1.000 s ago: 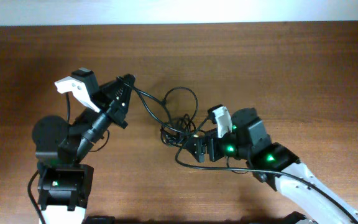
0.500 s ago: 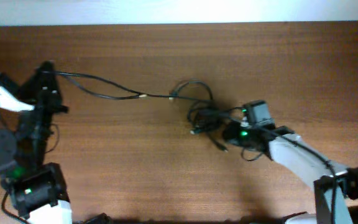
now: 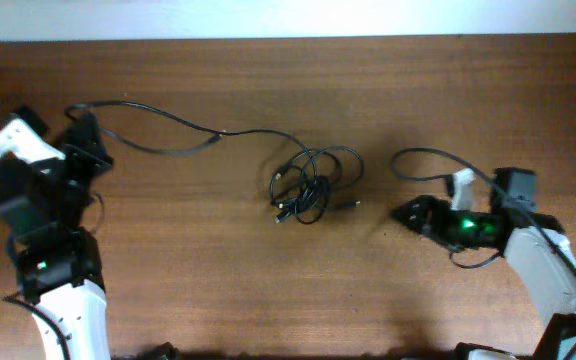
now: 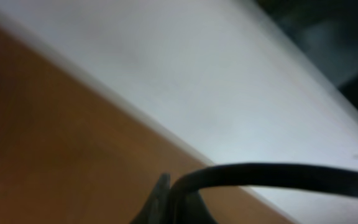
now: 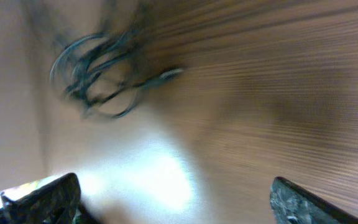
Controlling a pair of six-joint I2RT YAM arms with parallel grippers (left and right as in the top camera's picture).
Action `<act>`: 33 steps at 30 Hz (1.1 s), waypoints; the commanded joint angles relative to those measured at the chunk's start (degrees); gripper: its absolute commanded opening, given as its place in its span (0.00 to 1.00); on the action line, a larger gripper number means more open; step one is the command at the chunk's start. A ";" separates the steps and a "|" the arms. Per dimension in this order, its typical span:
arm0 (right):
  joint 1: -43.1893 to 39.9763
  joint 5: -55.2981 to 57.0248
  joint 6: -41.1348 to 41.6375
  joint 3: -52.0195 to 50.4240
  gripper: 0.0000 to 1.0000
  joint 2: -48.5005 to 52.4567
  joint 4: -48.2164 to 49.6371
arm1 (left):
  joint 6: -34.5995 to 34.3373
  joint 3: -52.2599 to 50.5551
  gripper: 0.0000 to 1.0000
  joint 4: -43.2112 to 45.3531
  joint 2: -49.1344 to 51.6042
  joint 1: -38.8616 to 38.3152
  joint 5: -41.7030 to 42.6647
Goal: Untangle cables
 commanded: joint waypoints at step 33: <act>-3.80 42.01 14.51 4.52 0.07 -12.50 -6.45 | -5.70 0.37 0.00 -22.75 9.31 20.39 -7.85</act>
